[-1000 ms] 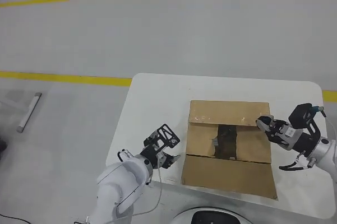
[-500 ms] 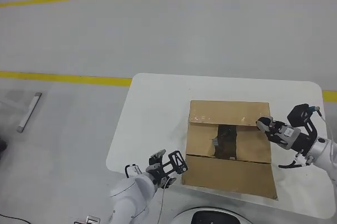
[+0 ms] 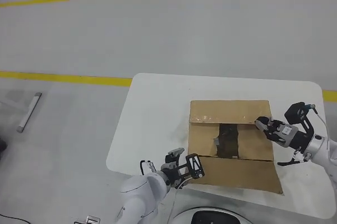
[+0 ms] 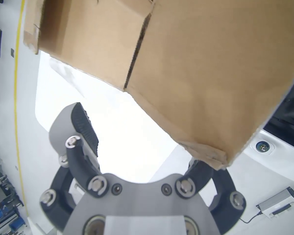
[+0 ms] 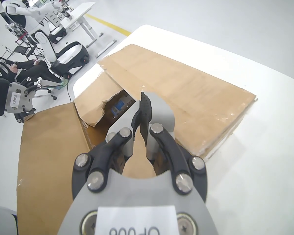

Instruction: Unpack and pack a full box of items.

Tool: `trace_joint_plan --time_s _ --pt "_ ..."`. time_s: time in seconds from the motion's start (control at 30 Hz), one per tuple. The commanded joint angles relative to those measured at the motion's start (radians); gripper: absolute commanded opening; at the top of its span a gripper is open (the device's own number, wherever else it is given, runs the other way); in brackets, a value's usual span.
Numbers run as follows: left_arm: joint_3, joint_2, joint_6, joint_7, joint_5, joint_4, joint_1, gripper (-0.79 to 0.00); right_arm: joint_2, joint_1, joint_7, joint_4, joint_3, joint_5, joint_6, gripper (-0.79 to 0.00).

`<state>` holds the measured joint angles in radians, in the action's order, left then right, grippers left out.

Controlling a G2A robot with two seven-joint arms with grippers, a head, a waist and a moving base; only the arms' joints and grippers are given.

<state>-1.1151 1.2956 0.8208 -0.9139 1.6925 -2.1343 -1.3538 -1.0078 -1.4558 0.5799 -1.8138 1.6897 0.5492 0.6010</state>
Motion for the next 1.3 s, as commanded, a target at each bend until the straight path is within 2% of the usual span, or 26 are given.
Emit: trace_joint_plan --time_s 0.0,0.17,0.33,0.5,0.6,0.73,0.93,1.17,1.27 --pt "0.005 0.002 -0.019 0.000 -0.019 0.000 0.016 0.000 0.001 0.004 0.003 0.003 -0.003 -0.001 0.003 -0.785" --pt "0.011 0.007 -0.069 -0.002 -0.076 -0.004 0.058 0.000 0.005 0.013 0.006 0.002 -0.001 -0.001 0.000 -0.785" --pt "0.033 0.015 -0.148 -0.014 -0.103 0.022 0.115 0.000 0.010 0.012 0.000 -0.047 0.054 -0.023 -0.037 -0.785" --pt "0.059 0.028 -0.271 -0.044 -0.097 0.080 0.180 0.000 0.015 0.003 0.016 -0.102 0.109 -0.074 -0.091 -0.785" --pt "0.087 0.038 -0.349 -0.096 -0.074 0.121 0.219 0.000 0.017 0.004 0.049 -0.118 0.119 -0.092 -0.163 -0.785" --pt "0.120 0.049 -0.388 -0.108 -0.082 0.172 0.266 0.000 0.020 0.024 0.080 -0.124 0.107 -0.108 -0.191 -0.785" --pt "0.153 0.062 -0.457 -0.099 -0.054 0.239 0.315 0.000 0.017 0.087 0.073 -0.053 -0.011 -0.083 -0.186 -0.785" --pt "0.162 0.072 -0.503 -0.099 -0.039 0.284 0.345 0.000 -0.002 0.209 0.017 0.127 -0.214 -0.007 -0.168 -0.785" --pt "0.159 0.075 -0.515 -0.106 -0.036 0.294 0.347 0.000 -0.009 0.249 0.004 0.200 -0.264 0.007 -0.166 -0.785"
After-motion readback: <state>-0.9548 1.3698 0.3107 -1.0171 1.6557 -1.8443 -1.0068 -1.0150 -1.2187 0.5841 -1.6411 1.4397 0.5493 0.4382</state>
